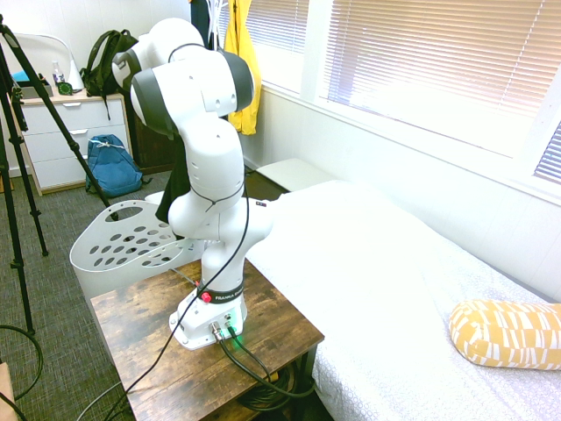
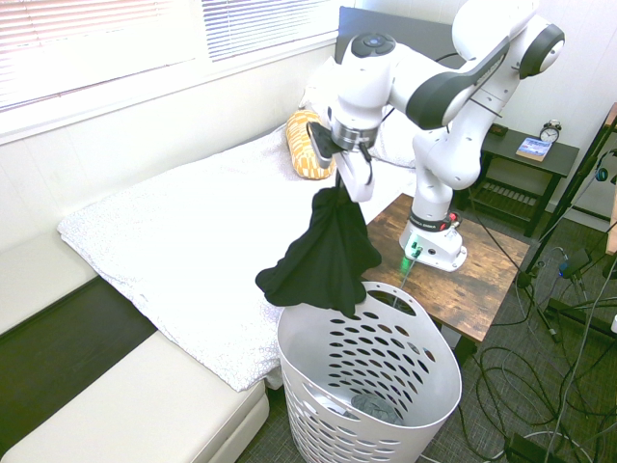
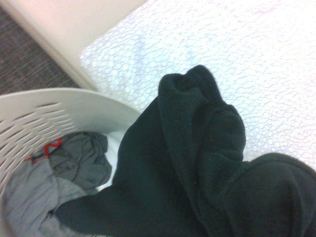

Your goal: Put my clothes in the laundry bag

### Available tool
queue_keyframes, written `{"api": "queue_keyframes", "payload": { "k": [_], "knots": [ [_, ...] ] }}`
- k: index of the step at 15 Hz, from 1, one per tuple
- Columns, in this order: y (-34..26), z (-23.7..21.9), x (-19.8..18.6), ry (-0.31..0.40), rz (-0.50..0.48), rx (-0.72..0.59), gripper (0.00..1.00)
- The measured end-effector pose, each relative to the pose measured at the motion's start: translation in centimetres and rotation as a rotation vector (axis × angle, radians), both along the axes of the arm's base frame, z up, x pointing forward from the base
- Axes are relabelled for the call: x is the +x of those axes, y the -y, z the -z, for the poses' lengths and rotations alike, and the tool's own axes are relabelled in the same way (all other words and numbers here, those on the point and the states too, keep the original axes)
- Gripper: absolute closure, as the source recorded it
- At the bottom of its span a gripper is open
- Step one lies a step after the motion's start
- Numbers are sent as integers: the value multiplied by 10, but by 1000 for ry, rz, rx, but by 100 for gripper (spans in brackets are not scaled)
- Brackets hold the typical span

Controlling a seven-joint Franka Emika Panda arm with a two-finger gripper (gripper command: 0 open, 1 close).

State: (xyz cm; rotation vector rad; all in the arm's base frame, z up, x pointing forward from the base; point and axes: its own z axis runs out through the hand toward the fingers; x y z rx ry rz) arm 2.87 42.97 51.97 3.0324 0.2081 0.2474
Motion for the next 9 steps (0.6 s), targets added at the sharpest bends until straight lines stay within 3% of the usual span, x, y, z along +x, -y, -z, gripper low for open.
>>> {"api": "queue_keyframes", "payload": {
  "k": [4, 9],
  "knots": [
    [-19, 37, -60, -120, -71, -15, 100],
    [-37, 127, -76, -228, -48, -9, 100]
  ]
}}
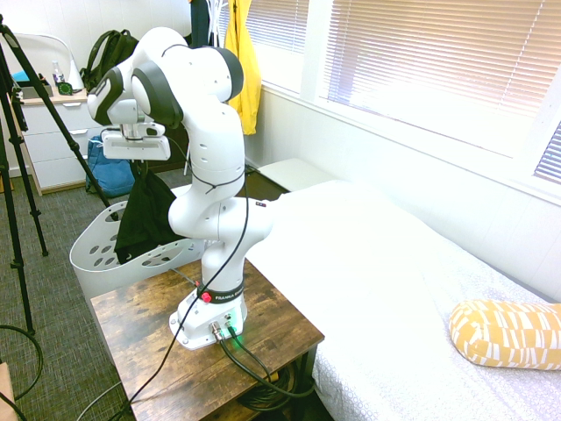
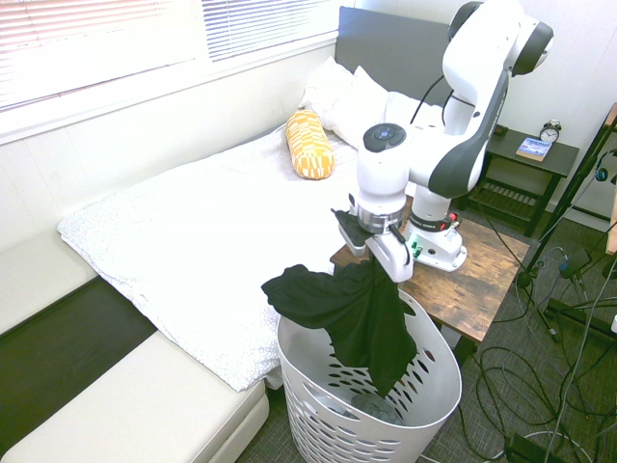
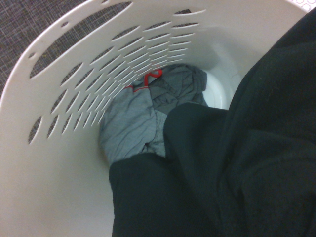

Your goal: Put my clothes in the laundry bag

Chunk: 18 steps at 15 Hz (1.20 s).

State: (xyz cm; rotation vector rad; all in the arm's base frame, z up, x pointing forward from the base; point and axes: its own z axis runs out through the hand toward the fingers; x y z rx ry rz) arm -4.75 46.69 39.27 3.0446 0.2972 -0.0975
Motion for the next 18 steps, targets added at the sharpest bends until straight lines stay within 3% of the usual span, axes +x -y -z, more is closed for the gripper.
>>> {"api": "queue_keyframes", "payload": {
  "k": [1, 2, 5, 15, 18],
  "knots": [
    [1, 19, 1, -22, 7, -12, 100],
    [3, 36, 1, -39, 8, -33, 0],
    [4, 58, 3, -69, 6, -63, 0],
    [3, 55, 6, -67, 0, -54, 0],
    [6, 47, 35, -43, 52, -35, 0]
  ]
}}
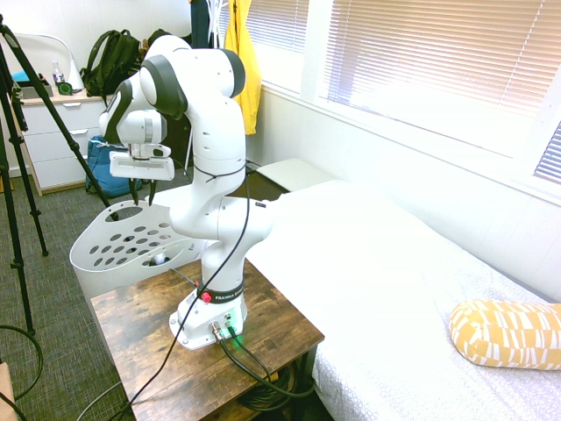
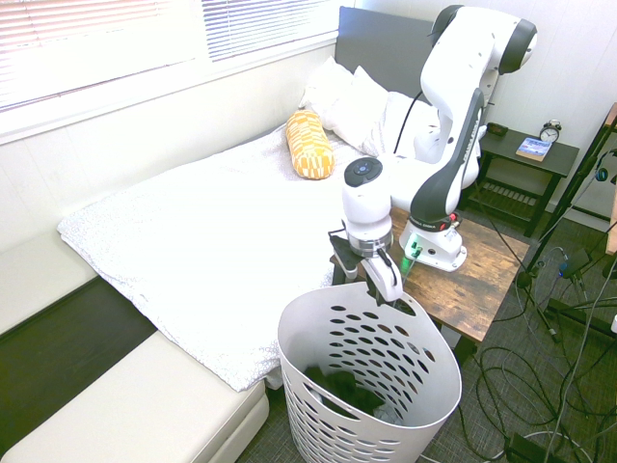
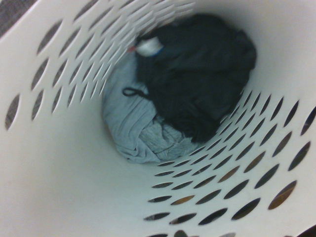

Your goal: Put my clothes in the laundry bag

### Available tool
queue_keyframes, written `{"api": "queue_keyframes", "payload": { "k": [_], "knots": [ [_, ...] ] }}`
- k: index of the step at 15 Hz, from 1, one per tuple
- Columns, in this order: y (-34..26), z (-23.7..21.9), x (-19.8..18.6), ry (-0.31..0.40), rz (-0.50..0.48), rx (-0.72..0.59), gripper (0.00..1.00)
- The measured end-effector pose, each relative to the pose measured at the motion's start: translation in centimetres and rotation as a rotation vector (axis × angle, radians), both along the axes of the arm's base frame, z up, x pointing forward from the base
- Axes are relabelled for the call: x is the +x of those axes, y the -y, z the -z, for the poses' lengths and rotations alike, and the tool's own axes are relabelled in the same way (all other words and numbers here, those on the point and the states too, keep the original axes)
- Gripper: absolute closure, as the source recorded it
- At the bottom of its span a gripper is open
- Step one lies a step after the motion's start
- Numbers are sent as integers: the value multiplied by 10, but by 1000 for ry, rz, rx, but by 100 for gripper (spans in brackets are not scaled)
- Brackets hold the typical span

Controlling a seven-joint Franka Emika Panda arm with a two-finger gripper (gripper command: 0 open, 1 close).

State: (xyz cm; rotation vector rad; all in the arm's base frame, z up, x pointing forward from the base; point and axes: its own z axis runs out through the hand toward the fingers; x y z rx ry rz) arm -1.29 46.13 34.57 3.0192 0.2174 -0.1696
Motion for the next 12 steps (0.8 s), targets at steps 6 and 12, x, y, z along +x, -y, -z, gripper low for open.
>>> {"api": "queue_keyframes", "payload": {
  "k": [6, 12],
  "knots": [
    [87, 4, 189, 180, 235, -53, 0],
    [275, -26, 402, 273, 573, -75, 0]
  ]
}}
